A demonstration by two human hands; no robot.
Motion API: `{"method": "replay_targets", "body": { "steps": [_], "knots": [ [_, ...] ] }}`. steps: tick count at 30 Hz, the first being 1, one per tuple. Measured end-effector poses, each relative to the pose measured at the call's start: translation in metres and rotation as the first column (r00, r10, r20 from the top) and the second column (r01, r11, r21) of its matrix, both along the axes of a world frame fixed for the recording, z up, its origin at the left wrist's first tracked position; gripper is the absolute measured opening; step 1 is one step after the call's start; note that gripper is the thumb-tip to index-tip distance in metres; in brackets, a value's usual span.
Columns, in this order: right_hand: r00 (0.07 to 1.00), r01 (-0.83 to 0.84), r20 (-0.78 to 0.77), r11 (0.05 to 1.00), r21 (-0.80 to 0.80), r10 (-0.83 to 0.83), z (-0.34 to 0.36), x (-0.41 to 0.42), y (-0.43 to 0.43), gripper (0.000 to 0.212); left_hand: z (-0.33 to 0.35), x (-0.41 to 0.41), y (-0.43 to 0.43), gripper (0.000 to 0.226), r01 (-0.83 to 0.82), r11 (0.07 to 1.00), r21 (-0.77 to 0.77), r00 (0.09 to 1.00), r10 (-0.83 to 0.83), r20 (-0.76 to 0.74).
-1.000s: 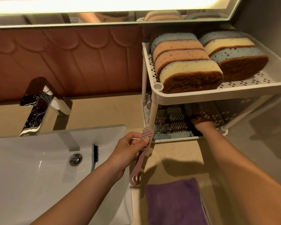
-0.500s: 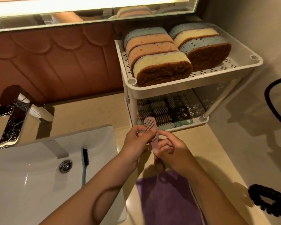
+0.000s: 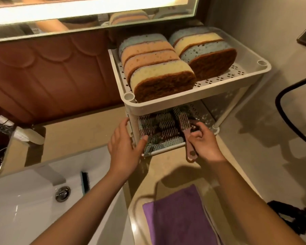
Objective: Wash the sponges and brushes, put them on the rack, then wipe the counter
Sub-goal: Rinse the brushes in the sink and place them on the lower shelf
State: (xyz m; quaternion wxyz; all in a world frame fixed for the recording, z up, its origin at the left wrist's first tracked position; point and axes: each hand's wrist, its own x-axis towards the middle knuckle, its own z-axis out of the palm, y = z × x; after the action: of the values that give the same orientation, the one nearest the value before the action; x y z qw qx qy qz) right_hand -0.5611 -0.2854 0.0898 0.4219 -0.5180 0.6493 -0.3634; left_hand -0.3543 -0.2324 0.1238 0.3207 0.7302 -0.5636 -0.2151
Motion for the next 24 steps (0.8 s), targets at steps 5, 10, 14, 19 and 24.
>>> {"method": "replay_targets", "body": {
  "steps": [5,10,14,19,24],
  "knots": [
    [0.991,0.067,-0.120,0.998,0.005,-0.066,0.002,-0.004,-0.053,0.037,-0.011,0.005,-0.006,0.015,0.153,0.986,-0.071,0.964,-0.133,0.232],
    [0.968,0.090,-0.252,0.921,0.379,0.010,-0.011,-0.020,-0.080,0.039,-0.019,0.007,-0.008,0.020,0.178,0.980,-0.093,0.962,-0.153,0.224],
    [0.924,0.012,-0.368,0.954,0.299,0.103,-0.021,-0.012,-0.086,0.045,-0.022,0.007,-0.009,0.023,0.177,0.979,-0.100,0.967,-0.154,0.205],
    [0.892,-0.032,-0.421,0.952,0.305,0.165,-0.031,-0.006,-0.087,0.040,-0.024,0.011,-0.009,0.023,0.192,0.979,-0.075,0.959,-0.170,0.228],
    [0.864,-0.173,-0.474,0.984,0.038,0.170,-0.029,0.001,-0.083,0.042,-0.024,0.010,-0.011,0.025,0.184,0.981,-0.055,0.961,-0.168,0.220]
  ]
}}
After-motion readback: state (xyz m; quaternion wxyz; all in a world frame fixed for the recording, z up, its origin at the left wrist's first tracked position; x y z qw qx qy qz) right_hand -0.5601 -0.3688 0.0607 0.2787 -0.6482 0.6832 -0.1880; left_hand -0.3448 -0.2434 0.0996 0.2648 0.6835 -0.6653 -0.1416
